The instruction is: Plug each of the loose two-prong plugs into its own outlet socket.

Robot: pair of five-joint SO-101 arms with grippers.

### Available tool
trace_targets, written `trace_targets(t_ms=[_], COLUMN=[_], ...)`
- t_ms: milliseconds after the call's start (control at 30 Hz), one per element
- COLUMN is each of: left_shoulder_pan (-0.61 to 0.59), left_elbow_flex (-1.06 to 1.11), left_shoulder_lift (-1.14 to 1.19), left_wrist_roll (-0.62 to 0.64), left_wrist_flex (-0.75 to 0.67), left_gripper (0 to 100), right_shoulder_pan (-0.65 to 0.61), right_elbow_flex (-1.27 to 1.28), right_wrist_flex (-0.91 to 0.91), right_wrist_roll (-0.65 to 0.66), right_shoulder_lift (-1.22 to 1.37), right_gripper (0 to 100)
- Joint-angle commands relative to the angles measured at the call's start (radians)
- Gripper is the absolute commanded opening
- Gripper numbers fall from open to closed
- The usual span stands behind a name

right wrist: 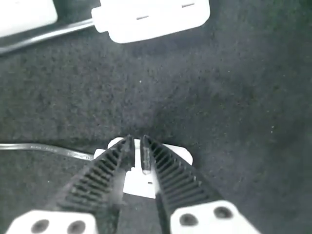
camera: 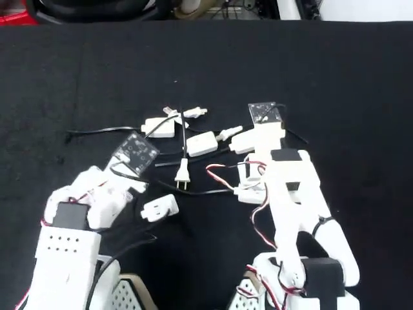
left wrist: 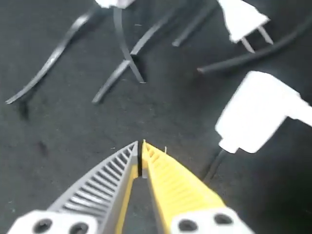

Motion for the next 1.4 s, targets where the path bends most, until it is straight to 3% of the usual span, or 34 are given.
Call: trace_targets(t_ms=[0, 100, 233, 367, 533, 700, 1133, 1367], left_shoulder_pan=[-0.048, -0.136, -0.297, -0.406, -0.415, -0.418, -0.415, -0.312], left_elbow_flex=[-0.073, -0.071, -0.048, 0.044, 0.208, 0.363, 0.568, 0.567], left_shoulder_lift=[0.000, 0.011, 0.109, 0.164, 0.120, 0.041, -0.341, -0.534], left_wrist_roll=[-0.008, 0.055, 0.239, 0.327, 0.331, 0.330, 0.336, 0.338], left_wrist_flex=[0.000, -0.057, -0.207, -0.367, -0.474, -0.552, -0.539, -0.272], left_gripper=[3, 7, 16, 15, 10, 12, 11, 11], right_shoulder_pan=[0.000, -0.003, -0.068, -0.141, -0.163, -0.126, -0.129, -0.129], right_elbow_flex=[-0.002, 0.016, 0.068, 0.143, 0.251, 0.252, 0.305, 0.305], right_wrist_flex=[-0.005, -0.012, -0.069, -0.141, -0.193, -0.163, -0.086, -0.086], right_wrist_roll=[-0.006, -0.003, -0.003, -0.003, -0.005, -0.006, -0.011, -0.011], right_shoulder_lift=[-0.004, -0.004, -0.004, -0.004, -0.012, -0.005, -0.004, -0.004], right_gripper=[3.1, 3.2, 3.2, 3.2, 3.2, 3.2, 3.1, 3.1])
